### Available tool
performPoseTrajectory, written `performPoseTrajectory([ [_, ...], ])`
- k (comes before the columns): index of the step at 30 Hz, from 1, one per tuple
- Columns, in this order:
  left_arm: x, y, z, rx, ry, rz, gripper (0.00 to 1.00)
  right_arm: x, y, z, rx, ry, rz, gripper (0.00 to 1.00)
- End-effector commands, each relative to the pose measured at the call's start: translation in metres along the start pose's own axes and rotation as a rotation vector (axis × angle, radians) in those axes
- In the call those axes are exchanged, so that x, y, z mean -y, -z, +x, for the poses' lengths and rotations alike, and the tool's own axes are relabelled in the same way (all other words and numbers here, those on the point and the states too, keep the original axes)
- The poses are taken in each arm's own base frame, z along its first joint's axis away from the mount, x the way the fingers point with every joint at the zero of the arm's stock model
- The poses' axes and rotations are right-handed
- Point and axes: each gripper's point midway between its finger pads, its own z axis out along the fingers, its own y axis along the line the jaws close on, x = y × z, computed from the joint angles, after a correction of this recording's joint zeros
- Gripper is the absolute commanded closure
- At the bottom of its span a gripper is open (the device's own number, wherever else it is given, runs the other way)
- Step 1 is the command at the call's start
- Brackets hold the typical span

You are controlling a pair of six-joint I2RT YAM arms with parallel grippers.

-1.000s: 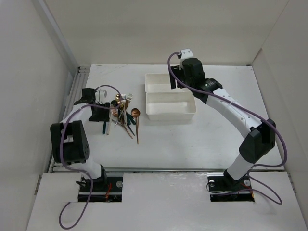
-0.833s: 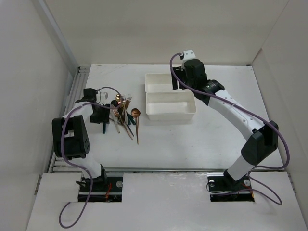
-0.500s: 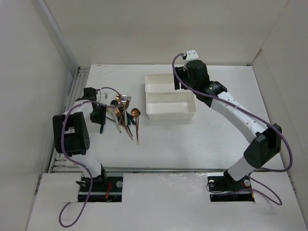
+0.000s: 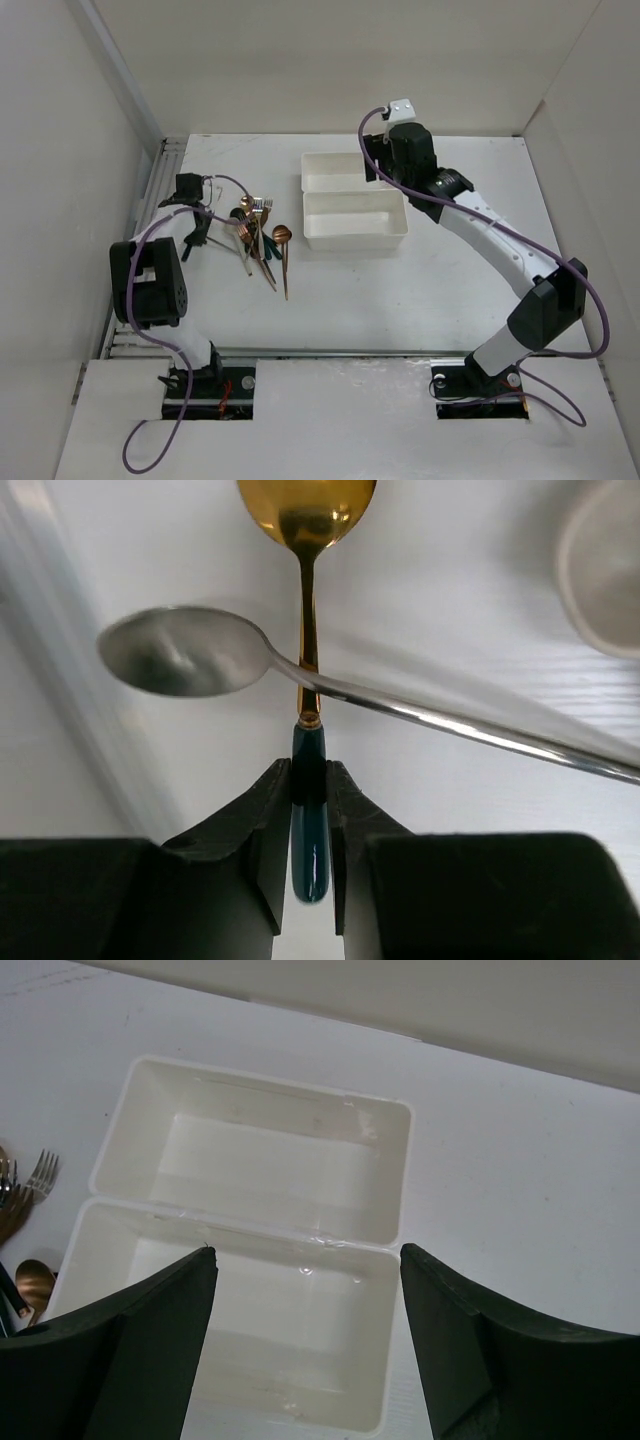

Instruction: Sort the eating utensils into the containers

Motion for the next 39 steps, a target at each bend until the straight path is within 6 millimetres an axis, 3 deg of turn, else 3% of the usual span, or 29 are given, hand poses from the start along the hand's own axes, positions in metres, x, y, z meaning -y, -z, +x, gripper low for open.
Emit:
performPoseTrajectory([
  [1,-0.068,0.083,-0.074,0.26,-0.151,-0.397,1.0,0.01,0.026,-0.062,0.177,-0.051,0.012,0.21],
  [5,-0.053,0.122,-0.108,0.386,-0.307,-0.475,1.0,0.012,0.026,-0.067,0.199,-0.051,0.02,0.21],
  [10,-0.023,0.123,-0.109,0.406,-0.438,-0.47,1.0,0.014,0.028,-0.071,0.207,-0.047,0.03,0.21],
  [15,-0.023,0.128,-0.112,0.428,-0.434,-0.5,1.0,0.016,0.028,-0.071,0.207,-0.039,0.043,0.21],
  [17,-0.019,0.133,-0.12,0.454,-0.393,-0.458,1.0,0.017,0.028,-0.073,0.215,-0.033,0.043,0.21],
  [19,-0.014,0.158,-0.146,0.528,-0.338,-0.389,1.0,0.017,0.028,-0.073,0.215,-0.033,0.043,0.21],
  [20,-0.006,0.147,-0.141,0.501,-0.341,-0.346,1.0,0.017,0.028,-0.073,0.215,-0.033,0.043,0.21],
  [21,-0.007,0.166,-0.155,0.55,-0.311,-0.327,1.0,0.015,0.024,-0.07,0.206,-0.029,0.044,0.21],
  [22,0.011,0.159,-0.154,0.531,-0.304,-0.217,1.0,0.013,0.025,-0.074,0.214,-0.031,0.031,0.21],
  [23,0.019,0.165,-0.159,0.542,-0.323,-0.162,1.0,0.013,0.025,-0.074,0.214,-0.031,0.031,0.21],
  [24,0.029,0.171,-0.164,0.56,-0.291,-0.088,1.0,0.013,0.025,-0.076,0.222,-0.044,0.03,0.21],
  [25,0.041,0.191,-0.172,0.595,-0.299,-0.016,1.0,0.01,0.025,-0.076,0.222,-0.052,0.017,0.21],
  [26,0.071,0.196,-0.178,0.634,-0.349,0.125,1.0,0.012,0.024,-0.076,0.222,-0.062,0.011,0.21],
  [28,0.102,0.211,-0.184,0.674,-0.405,0.24,1.0,0.013,0.021,-0.075,0.222,-0.102,-0.003,0.19],
  [29,0.122,0.206,-0.184,0.673,-0.469,0.3,1.0,0.013,0.019,-0.075,0.22,-0.12,-0.03,0.19],
  [30,0.147,0.209,-0.183,0.678,-0.531,0.343,1.0,0.026,0.019,-0.079,0.227,-0.152,-0.023,0.19],
  [32,0.175,0.208,-0.18,0.673,-0.618,0.394,1.0,0.038,0.019,-0.084,0.234,-0.235,-0.036,0.19],
  [33,0.202,0.207,-0.177,0.683,-0.721,0.441,1.0,0.055,0.02,-0.086,0.244,-0.271,-0.038,0.19],
  [37,0.259,0.204,-0.169,0.749,-0.96,0.532,1.0,0.095,0.026,-0.08,0.259,-0.355,-0.013,0.19],
  [39,0.282,0.204,-0.171,0.788,-1.037,0.574,1.0,0.105,0.033,-0.08,0.268,-0.359,-0.006,0.19],
])
